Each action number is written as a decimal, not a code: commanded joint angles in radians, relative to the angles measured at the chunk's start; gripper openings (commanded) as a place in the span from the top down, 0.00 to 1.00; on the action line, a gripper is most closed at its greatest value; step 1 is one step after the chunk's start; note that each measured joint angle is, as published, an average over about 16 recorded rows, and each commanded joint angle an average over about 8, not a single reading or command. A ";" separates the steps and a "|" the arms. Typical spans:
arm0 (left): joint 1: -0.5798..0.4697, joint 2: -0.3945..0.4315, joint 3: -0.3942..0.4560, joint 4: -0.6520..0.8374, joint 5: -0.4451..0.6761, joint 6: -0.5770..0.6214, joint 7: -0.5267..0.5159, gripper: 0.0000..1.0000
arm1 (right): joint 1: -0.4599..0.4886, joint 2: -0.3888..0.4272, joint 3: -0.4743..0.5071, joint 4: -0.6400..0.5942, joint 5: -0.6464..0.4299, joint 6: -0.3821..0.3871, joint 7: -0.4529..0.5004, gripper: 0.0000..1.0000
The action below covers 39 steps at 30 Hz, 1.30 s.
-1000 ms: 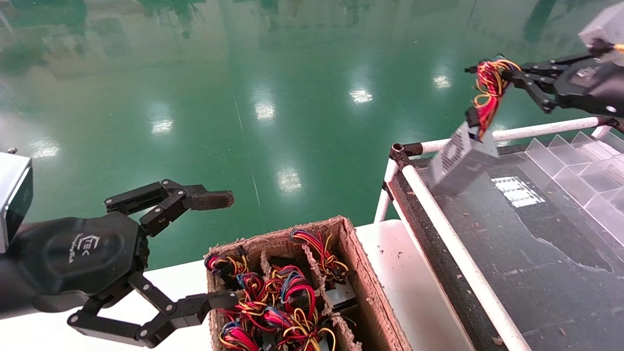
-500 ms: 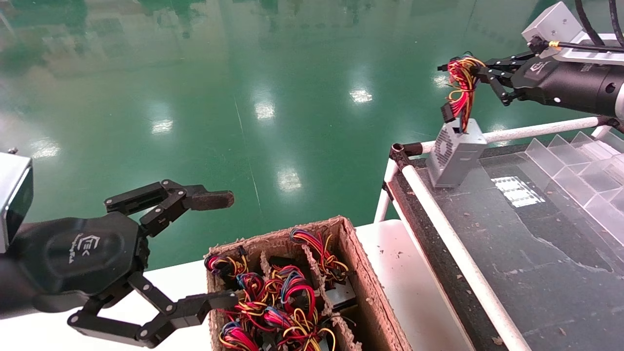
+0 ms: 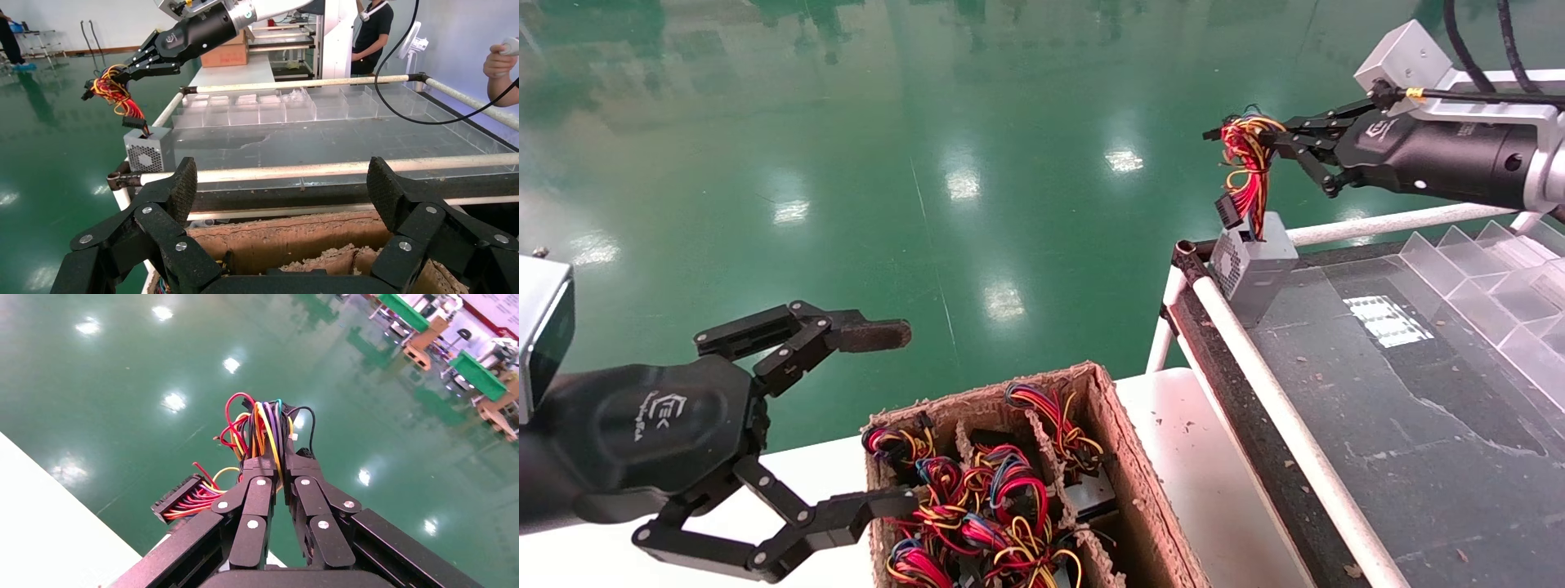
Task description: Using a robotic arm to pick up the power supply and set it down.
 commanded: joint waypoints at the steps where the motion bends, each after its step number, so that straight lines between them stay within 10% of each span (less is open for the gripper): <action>1: 0.000 0.000 0.000 0.000 0.000 0.000 0.000 0.00 | 0.000 -0.002 -0.001 -0.003 -0.001 -0.012 -0.003 1.00; 7: 0.000 0.000 0.000 0.000 0.000 0.000 0.000 0.00 | 0.003 -0.001 0.001 -0.014 0.002 -0.013 -0.002 0.97; 15: 0.000 0.000 0.000 0.000 0.000 0.000 0.000 0.00 | -0.001 -0.009 0.004 -0.027 0.006 0.014 0.005 0.00; 39: 0.000 0.000 0.000 0.000 0.000 0.000 0.000 0.00 | -0.009 0.006 0.035 -0.013 0.056 -0.006 0.018 0.00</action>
